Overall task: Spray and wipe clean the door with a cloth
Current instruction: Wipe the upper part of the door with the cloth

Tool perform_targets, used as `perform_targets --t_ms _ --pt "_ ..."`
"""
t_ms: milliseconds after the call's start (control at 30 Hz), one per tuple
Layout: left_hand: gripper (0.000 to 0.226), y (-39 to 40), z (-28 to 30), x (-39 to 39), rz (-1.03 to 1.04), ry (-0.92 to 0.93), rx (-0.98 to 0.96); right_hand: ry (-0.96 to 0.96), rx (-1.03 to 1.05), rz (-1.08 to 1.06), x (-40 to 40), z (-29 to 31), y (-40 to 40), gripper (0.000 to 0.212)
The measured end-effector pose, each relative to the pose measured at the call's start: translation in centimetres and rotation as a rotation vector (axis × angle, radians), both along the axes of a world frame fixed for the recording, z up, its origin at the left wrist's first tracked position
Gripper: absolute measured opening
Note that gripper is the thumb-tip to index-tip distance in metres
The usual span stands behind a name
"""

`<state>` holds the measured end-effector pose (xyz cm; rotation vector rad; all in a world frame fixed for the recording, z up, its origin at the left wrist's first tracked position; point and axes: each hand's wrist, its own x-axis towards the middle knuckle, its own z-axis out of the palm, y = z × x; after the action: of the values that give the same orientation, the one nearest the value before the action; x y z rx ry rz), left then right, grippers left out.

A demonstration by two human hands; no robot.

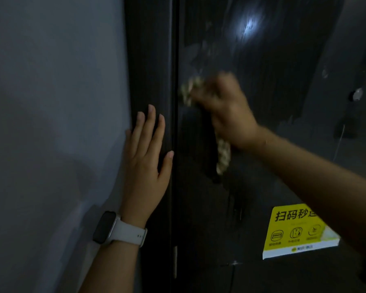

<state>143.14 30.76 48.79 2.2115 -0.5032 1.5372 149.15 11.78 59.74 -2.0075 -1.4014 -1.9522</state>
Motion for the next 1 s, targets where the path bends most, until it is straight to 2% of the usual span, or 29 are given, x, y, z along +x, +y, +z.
perform_targets --t_ms 100,133,200,267,333,400,467,533,633,733,833,1000 --pt "0.066 0.0 0.0 -0.1 0.002 0.007 0.006 -0.091 0.224 0.002 0.1 6.5 1.6 0.028" --pt "0.066 0.0 0.0 0.0 -0.003 0.009 0.004 -0.086 0.260 0.010 0.1 7.2 2.2 0.033" --pt "0.066 0.0 0.0 -0.1 -0.024 0.016 -0.004 -0.048 0.278 0.019 0.0 5.8 3.0 0.026" --pt "0.065 0.0 0.0 -0.1 -0.053 0.018 -0.019 0.007 0.161 0.023 -0.3 1.6 2.9 0.029" --pt "0.065 0.0 0.0 -0.1 -0.063 0.009 -0.027 0.055 -0.042 0.005 -0.9 -2.7 1.9 0.034" --pt "0.065 0.0 0.0 -0.1 -0.068 0.005 -0.030 0.063 -0.168 -0.028 -0.9 -3.7 0.8 0.035" --pt "0.066 -0.1 0.1 -0.1 -0.073 0.014 -0.039 0.011 -0.136 -0.047 -0.6 -1.1 0.9 0.032" --pt "0.065 0.0 0.1 -0.2 -0.068 0.019 -0.034 -0.079 0.017 -0.039 -0.4 3.3 1.8 0.026" --pt "0.066 0.0 0.1 -0.1 -0.056 0.019 -0.023 -0.159 0.206 -0.031 0.0 9.6 3.5 0.031" --pt "0.065 0.0 0.0 0.0 -0.044 0.020 -0.017 -0.160 0.291 0.008 0.0 11.8 4.4 0.036" --pt "0.065 -0.1 0.0 -0.1 -0.049 0.014 -0.023 -0.130 0.243 -0.023 0.4 8.4 4.4 0.034" --pt "0.068 -0.1 0.0 -0.1 -0.048 0.013 -0.017 0.111 0.002 0.011 -0.3 -4.6 2.1 0.039"
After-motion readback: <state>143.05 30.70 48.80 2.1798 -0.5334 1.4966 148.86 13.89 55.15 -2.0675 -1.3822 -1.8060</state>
